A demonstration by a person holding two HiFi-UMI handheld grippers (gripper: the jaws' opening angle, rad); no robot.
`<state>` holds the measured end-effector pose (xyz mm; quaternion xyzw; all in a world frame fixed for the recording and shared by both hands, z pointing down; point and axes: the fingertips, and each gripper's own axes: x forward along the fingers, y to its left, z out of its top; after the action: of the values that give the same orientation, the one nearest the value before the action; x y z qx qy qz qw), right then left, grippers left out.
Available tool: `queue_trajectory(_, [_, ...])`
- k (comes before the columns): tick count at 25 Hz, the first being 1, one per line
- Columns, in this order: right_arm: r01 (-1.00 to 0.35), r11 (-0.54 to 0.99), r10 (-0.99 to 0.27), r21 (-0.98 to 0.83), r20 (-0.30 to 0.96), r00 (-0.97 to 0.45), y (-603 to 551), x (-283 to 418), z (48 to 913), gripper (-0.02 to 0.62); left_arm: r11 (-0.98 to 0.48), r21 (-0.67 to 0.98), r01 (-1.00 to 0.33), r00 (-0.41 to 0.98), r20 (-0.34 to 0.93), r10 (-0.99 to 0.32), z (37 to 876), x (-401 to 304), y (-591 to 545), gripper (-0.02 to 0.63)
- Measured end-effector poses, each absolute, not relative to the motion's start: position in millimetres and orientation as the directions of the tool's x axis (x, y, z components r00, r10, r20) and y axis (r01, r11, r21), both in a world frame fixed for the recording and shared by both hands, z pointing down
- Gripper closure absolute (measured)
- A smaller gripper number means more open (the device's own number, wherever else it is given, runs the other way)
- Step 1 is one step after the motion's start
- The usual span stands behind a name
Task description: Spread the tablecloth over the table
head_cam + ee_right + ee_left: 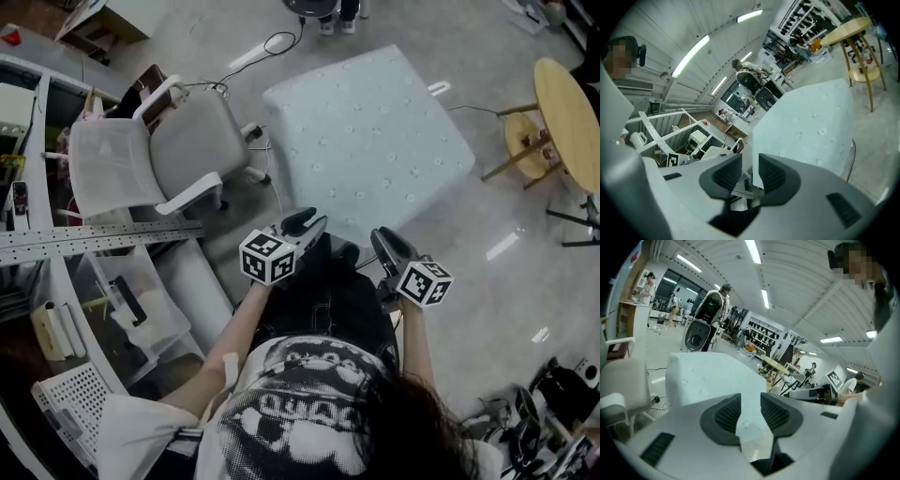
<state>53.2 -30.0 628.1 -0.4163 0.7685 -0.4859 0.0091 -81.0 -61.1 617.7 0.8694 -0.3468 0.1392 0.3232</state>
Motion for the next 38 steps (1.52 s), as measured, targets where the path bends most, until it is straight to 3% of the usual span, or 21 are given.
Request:
queue_trajectory(19, [-0.7, 0.317, -0.705, -0.64, 0.334, -0.625, -120, 43, 555, 0.485, -0.64, 0.425, -0.64, 0.767, 0.386, -0.512, 552, -59, -127, 0.471])
queue_trajectory(38, [-0.713, 0.34, -0.681, -0.613, 0.363, -0.636, -174, -13, 537, 0.486, -0.642, 0.438, -0.629, 0.777, 0.364, -0.514, 557, -115, -176, 0.472])
